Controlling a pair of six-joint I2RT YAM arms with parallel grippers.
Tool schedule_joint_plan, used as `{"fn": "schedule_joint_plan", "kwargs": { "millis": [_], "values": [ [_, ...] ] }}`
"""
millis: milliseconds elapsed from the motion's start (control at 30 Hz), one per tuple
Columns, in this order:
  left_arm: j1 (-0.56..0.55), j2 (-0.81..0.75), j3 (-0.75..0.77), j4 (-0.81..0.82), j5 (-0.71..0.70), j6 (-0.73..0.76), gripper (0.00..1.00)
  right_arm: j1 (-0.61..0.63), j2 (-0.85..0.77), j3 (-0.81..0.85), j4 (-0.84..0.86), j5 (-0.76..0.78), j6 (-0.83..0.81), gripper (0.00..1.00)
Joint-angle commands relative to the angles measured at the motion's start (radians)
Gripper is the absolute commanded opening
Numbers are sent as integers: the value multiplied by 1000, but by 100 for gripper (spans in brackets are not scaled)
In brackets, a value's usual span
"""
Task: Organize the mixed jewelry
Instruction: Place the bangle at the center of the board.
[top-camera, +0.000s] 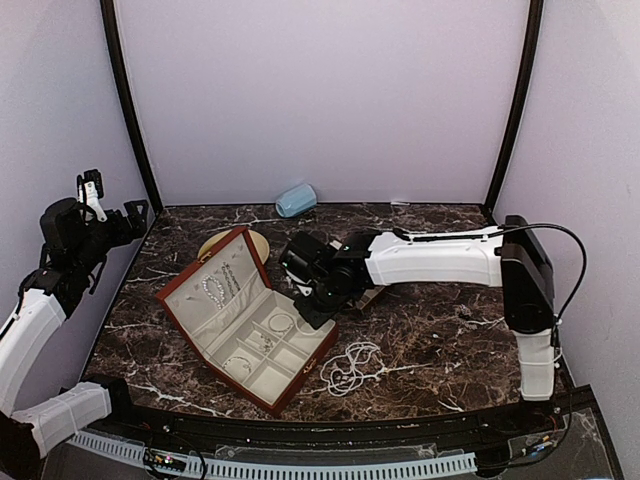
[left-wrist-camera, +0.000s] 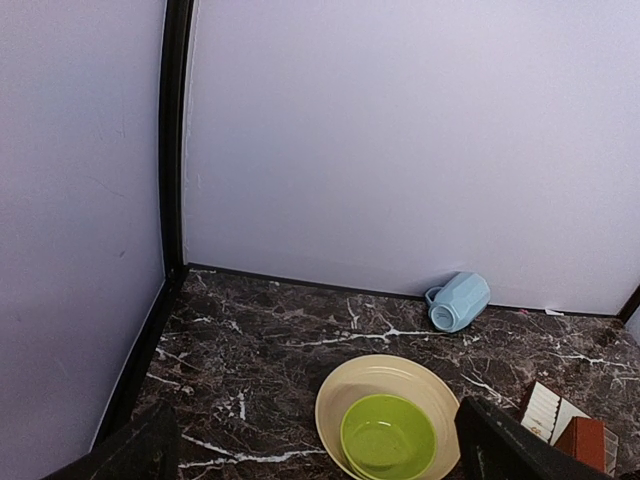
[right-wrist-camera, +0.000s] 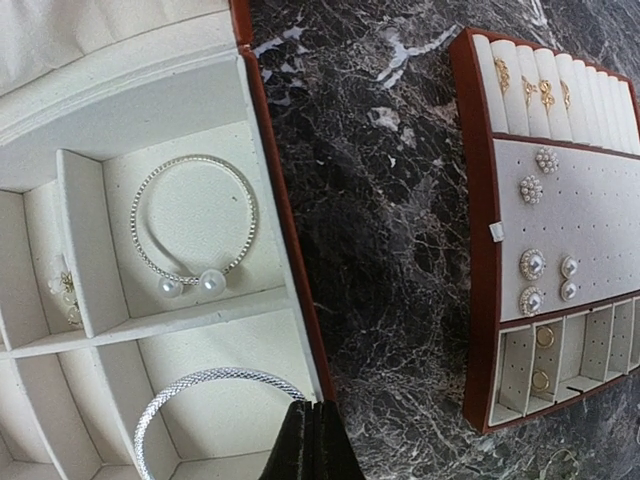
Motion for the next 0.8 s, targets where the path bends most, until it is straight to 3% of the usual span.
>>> {"fn": "schedule_joint_plan", "kwargs": {
  "millis": [0, 767],
  "values": [
    [4, -18, -3, 20, 10, -2, 99, 23, 35, -17, 31, 8, -17, 0],
    [4, -23, -3, 17, 12, -3, 99, 46, 65, -35, 25, 62, -16, 0]
  ]
}}
